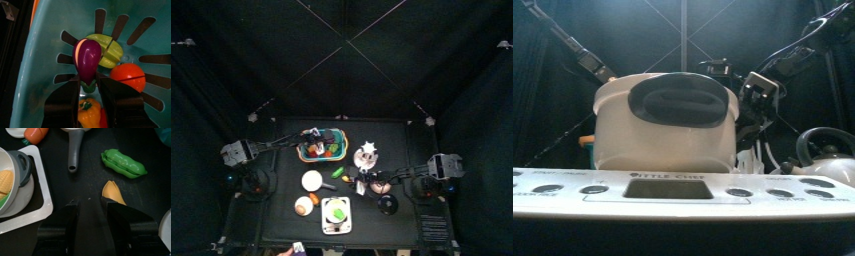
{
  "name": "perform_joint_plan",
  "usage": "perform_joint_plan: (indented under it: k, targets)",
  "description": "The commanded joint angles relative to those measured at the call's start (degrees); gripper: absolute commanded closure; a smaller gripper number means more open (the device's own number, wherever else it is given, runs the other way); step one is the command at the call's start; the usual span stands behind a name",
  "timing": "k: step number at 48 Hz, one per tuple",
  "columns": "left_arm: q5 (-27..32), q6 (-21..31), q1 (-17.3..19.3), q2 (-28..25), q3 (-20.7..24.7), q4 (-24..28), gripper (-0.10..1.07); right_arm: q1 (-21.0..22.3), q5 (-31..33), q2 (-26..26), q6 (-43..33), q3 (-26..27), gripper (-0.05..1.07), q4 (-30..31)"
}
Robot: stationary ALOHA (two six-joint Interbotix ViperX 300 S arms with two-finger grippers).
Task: Place eggplant into pot
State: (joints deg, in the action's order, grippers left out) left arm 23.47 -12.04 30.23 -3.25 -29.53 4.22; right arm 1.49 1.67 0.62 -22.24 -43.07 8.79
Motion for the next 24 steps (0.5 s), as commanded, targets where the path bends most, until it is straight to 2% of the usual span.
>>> perform_joint_plan:
  k: [1, 19, 24]
  targets:
    - [-0.18, 0.09, 0.09, 1.76, 1.41, 0.18, 0.37, -0.09, -0.18, 1.23, 0.18, 0.53, 0.25, 0.00]
    - [0.70, 0.00, -0.26, 9.93, 0.70, 2.11, 0.37, -0.09, -0.18, 2.46, 0.70, 0.35, 0.25, 0.00]
    - [0.70, -0.09, -3.16, 13.45, -1.23, 2.11, 0.37, 0.26, -0.44, 3.69, 0.53, 0.09, 0.25, 0.53]
